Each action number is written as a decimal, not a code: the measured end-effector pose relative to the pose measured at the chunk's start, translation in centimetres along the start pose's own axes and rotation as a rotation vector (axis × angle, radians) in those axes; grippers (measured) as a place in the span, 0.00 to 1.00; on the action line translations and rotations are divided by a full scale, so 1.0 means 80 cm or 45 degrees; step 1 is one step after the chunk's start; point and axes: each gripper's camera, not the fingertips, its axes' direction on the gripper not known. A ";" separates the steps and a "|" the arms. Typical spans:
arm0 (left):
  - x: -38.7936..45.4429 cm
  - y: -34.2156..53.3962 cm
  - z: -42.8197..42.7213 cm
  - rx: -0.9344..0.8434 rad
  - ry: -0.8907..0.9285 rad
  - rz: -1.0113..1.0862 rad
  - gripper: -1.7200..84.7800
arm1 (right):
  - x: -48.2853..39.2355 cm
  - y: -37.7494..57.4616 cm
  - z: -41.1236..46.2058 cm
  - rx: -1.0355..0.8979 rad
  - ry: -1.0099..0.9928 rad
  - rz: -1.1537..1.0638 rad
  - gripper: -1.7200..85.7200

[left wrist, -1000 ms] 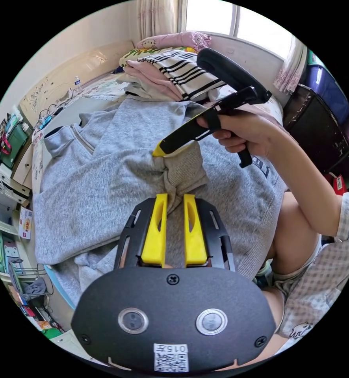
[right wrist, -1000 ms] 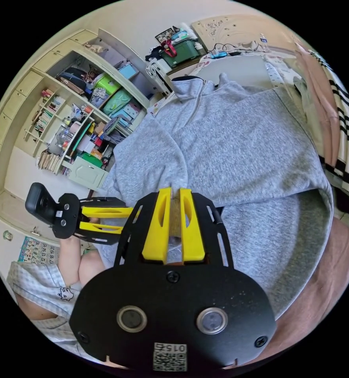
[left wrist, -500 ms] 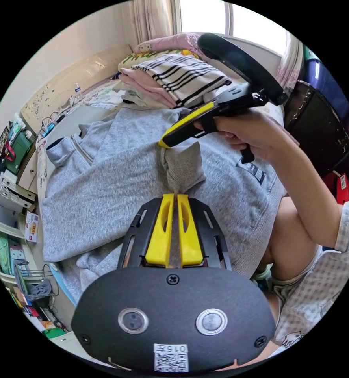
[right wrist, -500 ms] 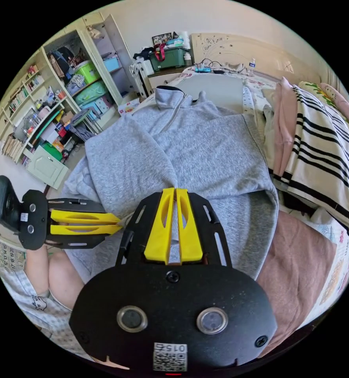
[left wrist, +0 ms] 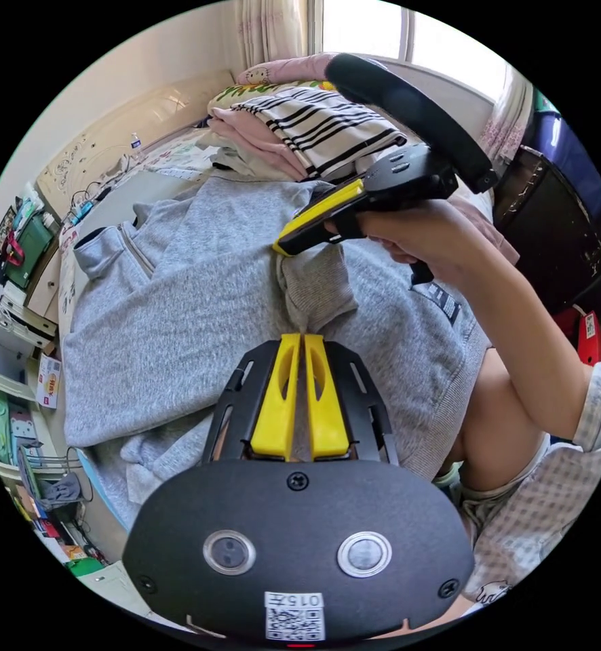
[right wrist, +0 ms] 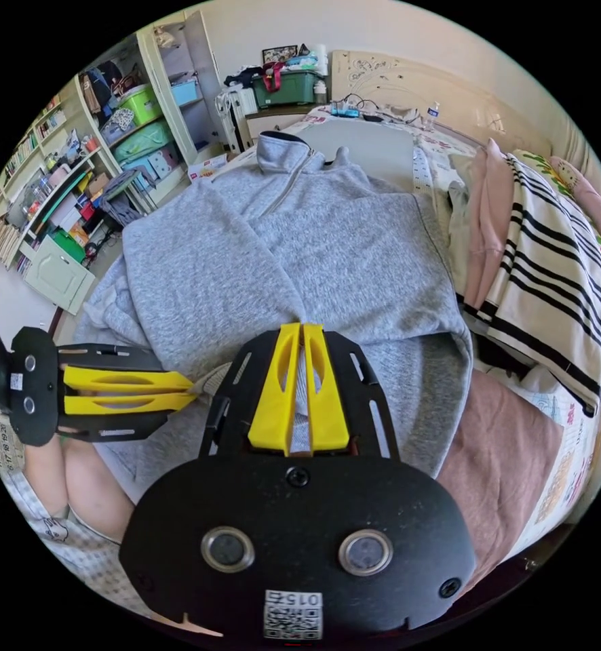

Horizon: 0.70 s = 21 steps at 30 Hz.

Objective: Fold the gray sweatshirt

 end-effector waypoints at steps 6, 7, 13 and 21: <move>-0.002 -0.006 0.020 -0.053 -0.082 -0.010 0.01 | -0.004 0.000 0.001 0.009 -0.039 0.023 0.02; -0.006 -0.006 0.021 -0.052 -0.075 -0.022 0.01 | -0.004 0.000 0.001 0.012 -0.049 0.028 0.02; -0.036 -0.001 0.026 -0.035 0.035 -0.117 0.01 | -0.012 0.001 0.002 0.028 -0.061 0.048 0.02; -0.030 -0.009 0.026 -0.082 -0.075 -0.099 0.02 | -0.046 -0.002 0.004 0.013 0.059 0.003 0.02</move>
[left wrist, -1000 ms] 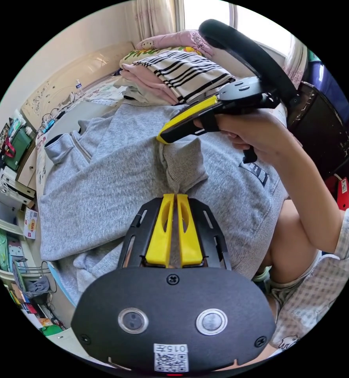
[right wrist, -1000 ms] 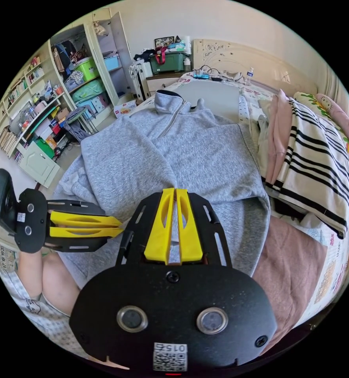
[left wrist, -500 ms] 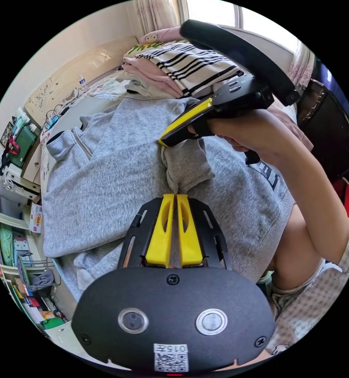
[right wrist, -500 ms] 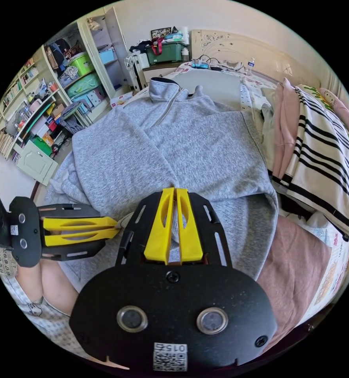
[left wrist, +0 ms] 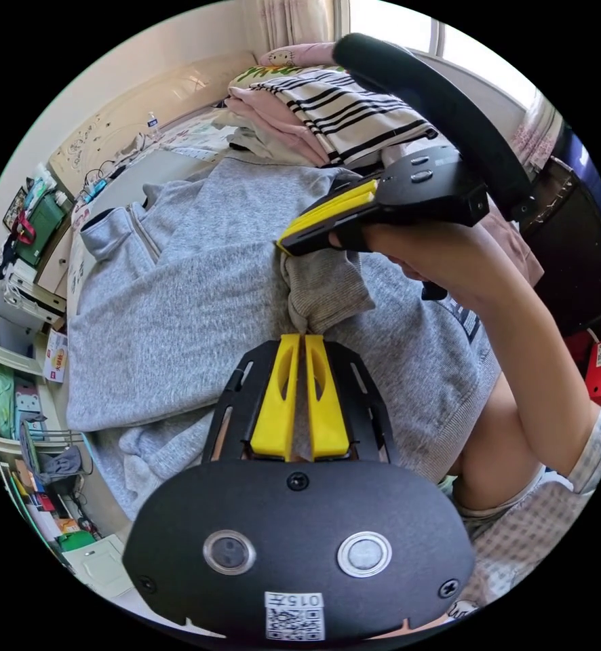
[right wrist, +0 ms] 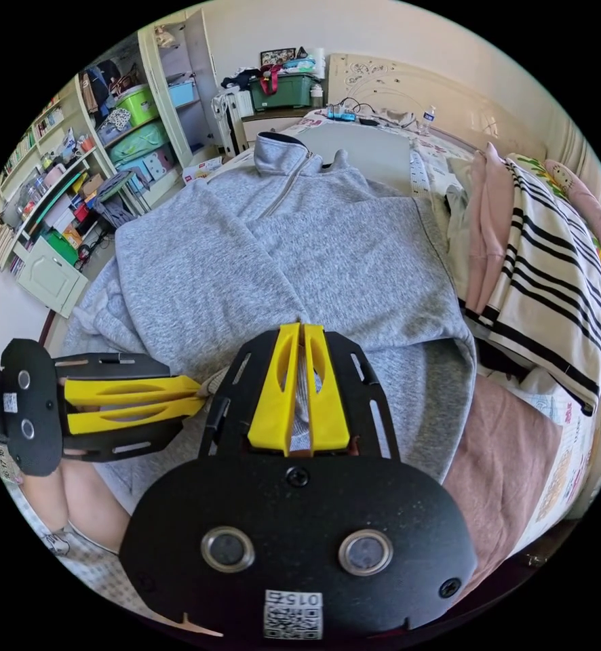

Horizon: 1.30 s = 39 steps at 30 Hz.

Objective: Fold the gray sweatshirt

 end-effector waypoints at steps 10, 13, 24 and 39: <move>-0.008 -0.001 -0.007 0.005 -0.035 0.011 0.02 | -0.015 0.003 0.003 -0.011 0.045 0.001 0.02; -0.012 -0.003 -0.011 0.003 -0.039 0.016 0.02 | -0.014 0.006 0.005 -0.007 0.040 -0.002 0.02; -0.051 -0.005 -0.034 0.020 0.089 -0.020 0.03 | 0.008 0.023 -0.001 0.017 -0.056 0.019 0.04; -0.055 -0.022 -0.066 0.010 0.069 0.021 0.10 | 0.054 0.043 0.032 0.002 -0.316 0.080 0.10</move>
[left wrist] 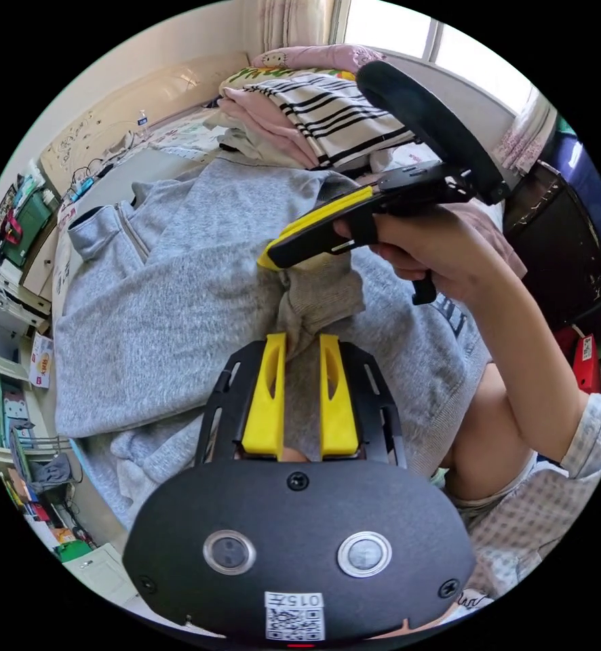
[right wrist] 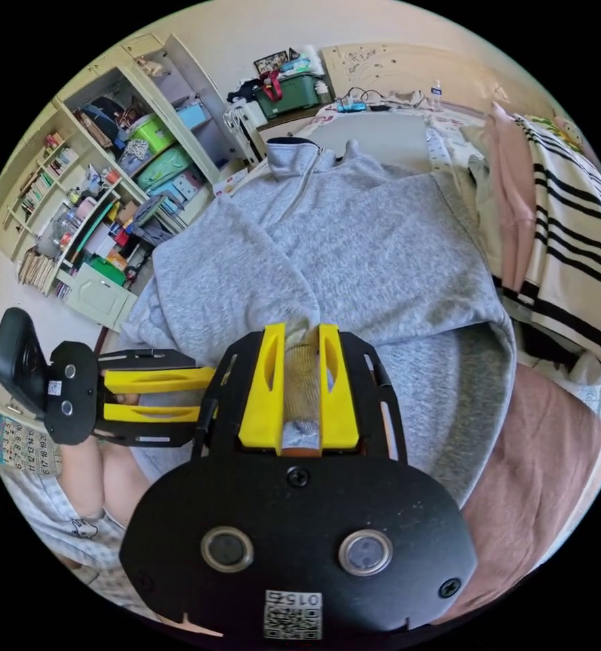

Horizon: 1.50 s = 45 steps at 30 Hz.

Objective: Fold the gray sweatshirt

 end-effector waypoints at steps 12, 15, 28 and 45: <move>-0.003 -0.015 -0.051 0.121 0.125 -0.005 0.05 | -0.022 0.010 -0.005 -0.021 0.333 -0.065 0.04; 0.010 -0.027 -0.045 0.049 0.074 0.050 0.06 | -0.022 0.009 0.010 -0.056 0.367 -0.083 0.04; 0.011 -0.060 -0.072 0.026 0.157 0.017 0.09 | -0.001 0.020 0.009 -0.042 0.321 -0.063 0.07; -0.273 -0.068 -0.189 0.267 -0.271 -0.466 0.10 | 0.103 -0.119 -0.078 0.378 0.252 -0.137 0.10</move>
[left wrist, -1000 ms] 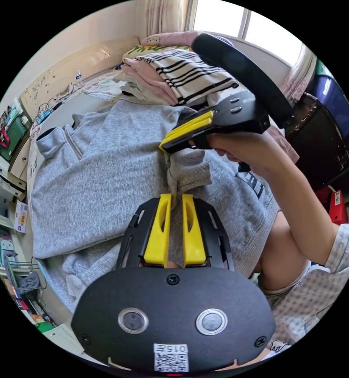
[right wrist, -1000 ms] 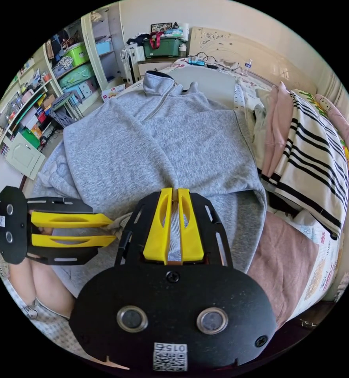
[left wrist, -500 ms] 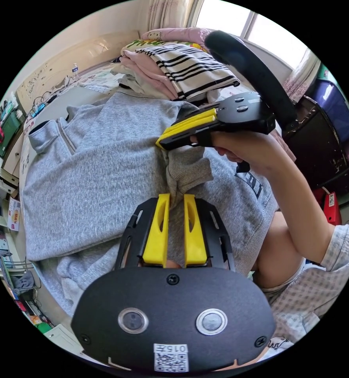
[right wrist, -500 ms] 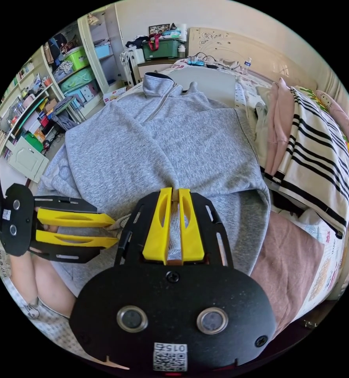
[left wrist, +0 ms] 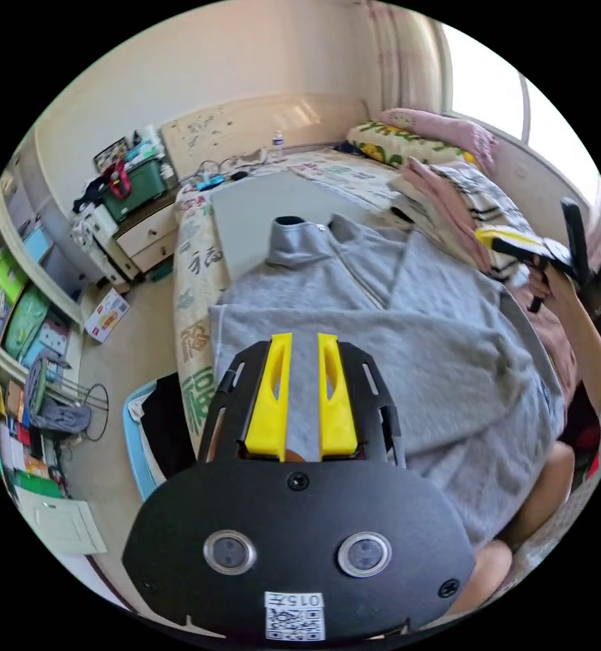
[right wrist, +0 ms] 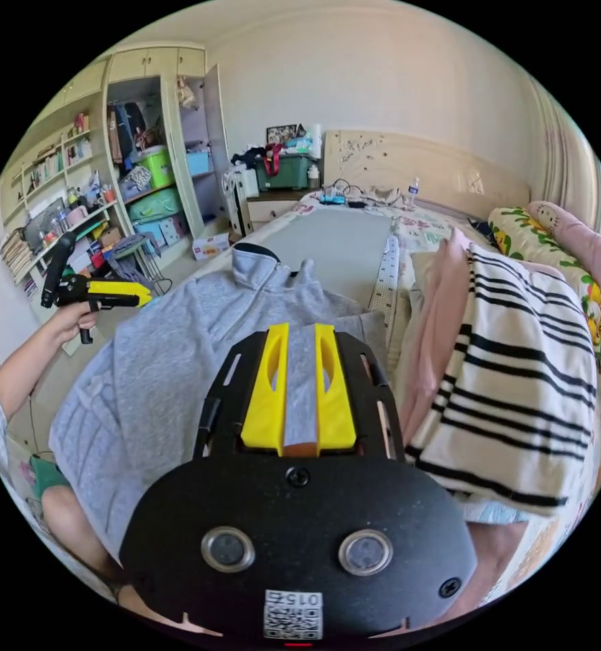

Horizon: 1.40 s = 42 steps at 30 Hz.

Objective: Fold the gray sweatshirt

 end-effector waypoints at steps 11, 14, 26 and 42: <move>-0.081 -0.123 0.139 -0.026 0.029 -0.304 0.15 | 0.084 -0.144 0.211 -0.187 0.182 0.052 0.16; -0.081 -0.131 0.146 -0.089 0.053 -0.282 0.15 | 0.083 -0.166 0.249 -0.372 0.201 -0.045 0.18; -0.042 -0.097 0.090 0.008 -0.051 -0.120 0.03 | 0.064 -0.197 0.219 -0.293 0.292 -0.208 0.05; 0.048 0.242 -0.282 0.329 0.462 0.134 0.02 | 0.004 0.067 -0.222 -0.046 -0.197 -0.223 0.05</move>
